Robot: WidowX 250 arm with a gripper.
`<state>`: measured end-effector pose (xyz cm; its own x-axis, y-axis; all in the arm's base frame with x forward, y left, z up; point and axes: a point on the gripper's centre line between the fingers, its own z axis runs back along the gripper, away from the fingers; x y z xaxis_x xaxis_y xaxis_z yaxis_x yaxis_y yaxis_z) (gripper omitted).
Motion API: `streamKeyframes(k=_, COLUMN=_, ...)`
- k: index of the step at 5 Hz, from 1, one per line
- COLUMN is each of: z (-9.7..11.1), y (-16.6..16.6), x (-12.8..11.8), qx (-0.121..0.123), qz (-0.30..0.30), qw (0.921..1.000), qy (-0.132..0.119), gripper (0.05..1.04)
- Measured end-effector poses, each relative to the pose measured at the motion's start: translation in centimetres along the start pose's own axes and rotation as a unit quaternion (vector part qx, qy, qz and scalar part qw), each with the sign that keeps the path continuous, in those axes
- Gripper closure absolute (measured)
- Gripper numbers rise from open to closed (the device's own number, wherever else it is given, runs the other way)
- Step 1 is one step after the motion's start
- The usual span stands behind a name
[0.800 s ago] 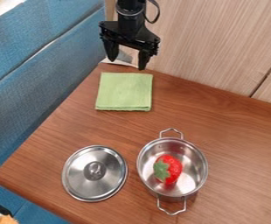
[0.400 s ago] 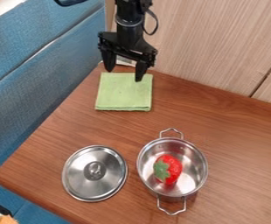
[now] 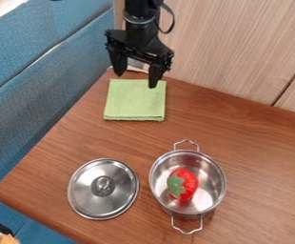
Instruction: Move strawberry out of the silver pot to the green towel
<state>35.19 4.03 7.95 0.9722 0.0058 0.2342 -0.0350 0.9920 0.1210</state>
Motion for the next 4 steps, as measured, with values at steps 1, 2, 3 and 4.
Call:
streamKeyframes(k=1, z=1.4, y=-2.7, x=-2.6, qx=-0.023, qz=-0.04, qw=0.9989, qy=-0.012, gripper=0.083)
streamKeyframes(k=2, z=2.4, y=-4.6, x=-5.0, qx=-0.043, qz=-0.072, qw=0.9964, qy=-0.015, gripper=0.083)
streamKeyframes(k=3, z=2.5, y=-6.8, x=-7.5, qx=-0.051, qz=-0.119, qw=0.9914, qy=-0.014, gripper=0.083)
streamKeyframes(k=4, z=2.0, y=-8.7, x=-8.8, qx=-0.069, qz=-0.158, qw=0.9849, qy=-0.012, gripper=0.083)
